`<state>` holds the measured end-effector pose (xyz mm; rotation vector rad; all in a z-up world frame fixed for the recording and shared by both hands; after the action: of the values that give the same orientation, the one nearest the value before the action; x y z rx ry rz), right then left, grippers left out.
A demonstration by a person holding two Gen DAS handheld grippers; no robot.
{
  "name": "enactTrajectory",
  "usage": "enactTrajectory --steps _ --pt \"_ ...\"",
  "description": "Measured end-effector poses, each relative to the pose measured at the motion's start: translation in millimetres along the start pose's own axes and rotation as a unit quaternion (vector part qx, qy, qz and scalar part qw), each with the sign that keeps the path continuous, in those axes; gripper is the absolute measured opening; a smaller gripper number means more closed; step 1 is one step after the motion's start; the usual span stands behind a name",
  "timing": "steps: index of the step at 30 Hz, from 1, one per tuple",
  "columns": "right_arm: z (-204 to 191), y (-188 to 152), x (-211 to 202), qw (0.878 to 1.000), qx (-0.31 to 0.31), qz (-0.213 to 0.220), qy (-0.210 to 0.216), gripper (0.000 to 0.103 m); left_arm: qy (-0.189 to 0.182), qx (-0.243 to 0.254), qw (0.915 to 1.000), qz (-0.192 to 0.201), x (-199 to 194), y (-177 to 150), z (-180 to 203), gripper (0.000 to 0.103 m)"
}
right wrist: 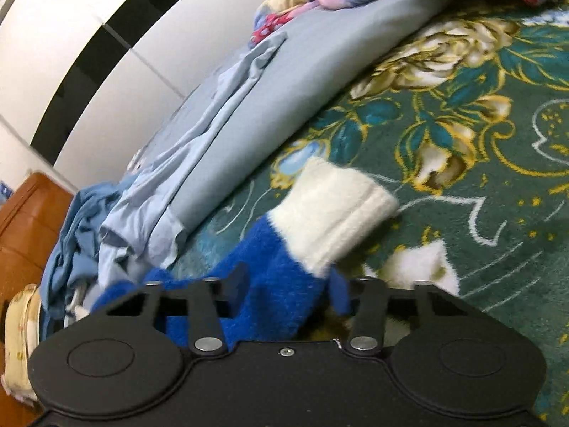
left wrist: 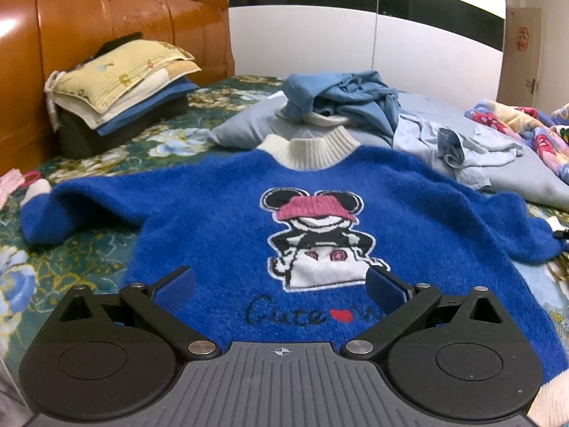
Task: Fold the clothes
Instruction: 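Grasp the white-cuffed sleeve with the right gripper and lift it across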
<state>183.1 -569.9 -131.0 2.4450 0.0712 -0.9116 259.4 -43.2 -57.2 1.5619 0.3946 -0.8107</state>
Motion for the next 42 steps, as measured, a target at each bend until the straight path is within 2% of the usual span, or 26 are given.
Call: enactTrajectory --steps 1,9,12,15,19,22,25,29,32,34,37,42 --pt "-8.8 4.8 -7.4 1.000 -0.006 0.009 0.010 0.016 0.000 0.001 1.0000 -0.001 0.6 -0.6 0.2 0.103" --pt "-79.9 41.8 -69.0 0.991 -0.056 0.084 0.091 0.013 -0.003 -0.005 1.0000 -0.003 -0.5 -3.9 -7.9 0.103" --pt "-106.5 55.1 -93.1 0.984 -0.074 0.111 0.122 0.013 -0.006 -0.014 0.9999 -0.002 -2.0 -5.5 -13.3 0.103" --pt "-162.8 51.9 -122.7 0.967 -0.128 0.123 0.180 0.013 -0.010 -0.025 0.9996 0.000 -3.4 -6.4 -19.1 0.103" --pt "-235.6 9.2 -146.7 0.937 -0.221 0.099 0.253 0.013 -0.013 -0.040 0.9991 0.001 -5.8 -9.1 -26.9 0.103" --pt "-273.6 -49.3 -144.6 0.910 -0.293 0.052 0.290 0.013 -0.013 -0.046 0.9989 0.000 -8.3 -13.2 -33.3 0.103" --pt "-292.3 -113.1 -128.8 0.889 -0.346 -0.010 0.300 0.013 -0.010 -0.053 0.9985 0.001 -12.2 -17.1 -41.3 0.103" --pt "-297.0 -188.5 -109.5 0.864 -0.402 -0.075 0.293 0.013 -0.008 -0.070 0.9975 0.006 -19.9 -21.2 -55.3 0.103" --pt "-294.3 -225.6 -101.5 0.850 -0.440 -0.097 0.272 0.013 -0.004 -0.089 0.9960 0.010 -22.4 -21.5 -66.4 0.103" --pt "-289.5 -243.8 -96.6 0.843 -0.466 -0.101 0.250 0.013 -0.005 -0.108 0.9940 0.013 -23.1 -21.4 -73.4 0.103" --pt "-280.0 -265.3 -90.8 0.838 -0.486 -0.114 0.219 0.013 -0.019 -0.142 0.9895 0.017 -22.5 -22.3 -79.7 0.103" --pt "-262.7 -298.1 -82.6 0.821 -0.515 -0.144 0.197 0.014 -0.034 -0.158 0.9868 0.008 -17.7 -26.6 -77.4 0.103"
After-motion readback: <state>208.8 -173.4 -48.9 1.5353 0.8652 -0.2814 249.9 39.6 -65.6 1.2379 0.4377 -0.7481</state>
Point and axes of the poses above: each gripper's, at about its wrist camera, not at the fingertips, and x roughly the way its jaws point, z to its right, y to its top, the point moved 8 cm from there along x, roughly the way its jaws point, and after that the axes turned 8 degrees about -z, right-handed, at the moved point
